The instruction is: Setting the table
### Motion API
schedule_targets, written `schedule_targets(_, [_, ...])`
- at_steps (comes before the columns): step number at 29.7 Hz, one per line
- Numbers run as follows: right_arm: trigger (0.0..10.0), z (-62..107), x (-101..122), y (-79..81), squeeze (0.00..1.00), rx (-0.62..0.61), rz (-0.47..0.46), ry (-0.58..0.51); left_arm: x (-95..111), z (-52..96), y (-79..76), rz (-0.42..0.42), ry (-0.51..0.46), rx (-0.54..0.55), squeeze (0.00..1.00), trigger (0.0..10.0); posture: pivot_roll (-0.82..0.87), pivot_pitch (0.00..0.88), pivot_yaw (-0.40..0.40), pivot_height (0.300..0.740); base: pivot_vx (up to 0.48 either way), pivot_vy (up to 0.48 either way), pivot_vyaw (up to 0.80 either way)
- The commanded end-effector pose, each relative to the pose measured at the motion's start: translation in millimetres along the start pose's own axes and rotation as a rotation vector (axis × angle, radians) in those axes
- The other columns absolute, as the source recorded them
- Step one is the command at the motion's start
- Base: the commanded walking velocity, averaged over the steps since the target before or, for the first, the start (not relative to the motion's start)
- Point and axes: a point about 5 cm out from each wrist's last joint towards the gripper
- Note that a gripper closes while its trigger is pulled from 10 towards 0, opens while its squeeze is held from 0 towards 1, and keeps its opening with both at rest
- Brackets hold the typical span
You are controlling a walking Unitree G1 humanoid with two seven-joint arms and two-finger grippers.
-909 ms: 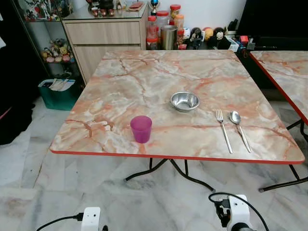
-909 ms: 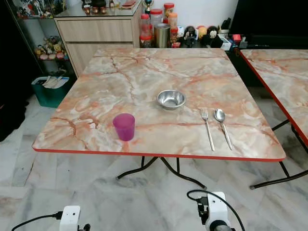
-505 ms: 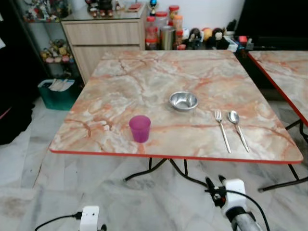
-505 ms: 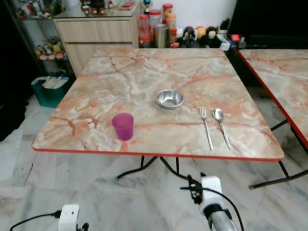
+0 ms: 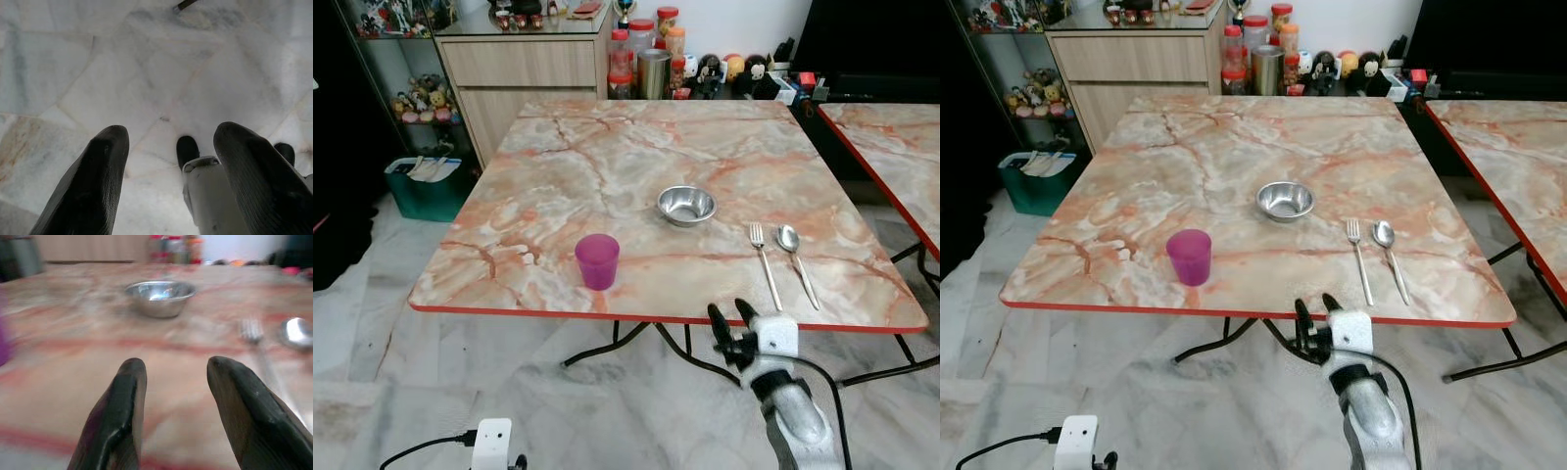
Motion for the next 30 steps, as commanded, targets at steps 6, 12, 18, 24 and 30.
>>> schedule_targets(6, [10.0, -27.4, 22.4, -23.2, 0.0, -0.15, -0.087, -0.006, 1.5, -0.4, 4.2, 0.015, 0.0, 0.025, 0.0, 10.0, -0.05, 0.0, 0.008, 0.74, 0.0, 0.0, 0.0])
schedule_targets(12, [10.0, -43.1, 32.0, -11.0, 0.0, -0.143, -0.127, -0.026, 3.6, -0.8, 8.2, 0.028, -0.006, 0.042, 0.0, 10.0, -0.03, 0.0, 0.002, 0.74, 0.0, 0.0, 0.0])
schedule_targets(18, [10.0, -46.1, 31.2, -4.1, 0.0, -0.141, -0.129, -0.012, 3.4, -0.8, 8.3, 0.029, -0.004, 0.043, 0.0, 10.0, -0.02, 0.0, 0.003, 0.74, 0.122, 0.0, 0.0])
schedule_targets(24, [10.0, -50.0, 39.1, -6.8, 0.0, -0.148, -0.125, -0.041, 3.8, -0.9, 8.3, 0.027, -0.004, 0.042, 0.0, 10.0, -0.02, 0.0, 0.006, 0.74, 0.273, 0.0, 0.0])
schedule_targets(30, [10.0, -57.7, 51.7, -15.9, 0.0, -0.185, -0.131, -0.072, 5.1, -1.4, 7.7, 0.02, -0.004, 0.031, 0.0, 10.0, -0.02, 0.0, 0.006, 0.74, 0.315, 0.0, 0.0])
Point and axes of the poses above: a point about 5 cm out from each wrist's last joint towards the gripper, its own z axis pointing back from the gripper into the wrist, its own x axis along the axis of the wrist's last joint, y = z × x, and after that the axes turned 1 degree about z, right-handed
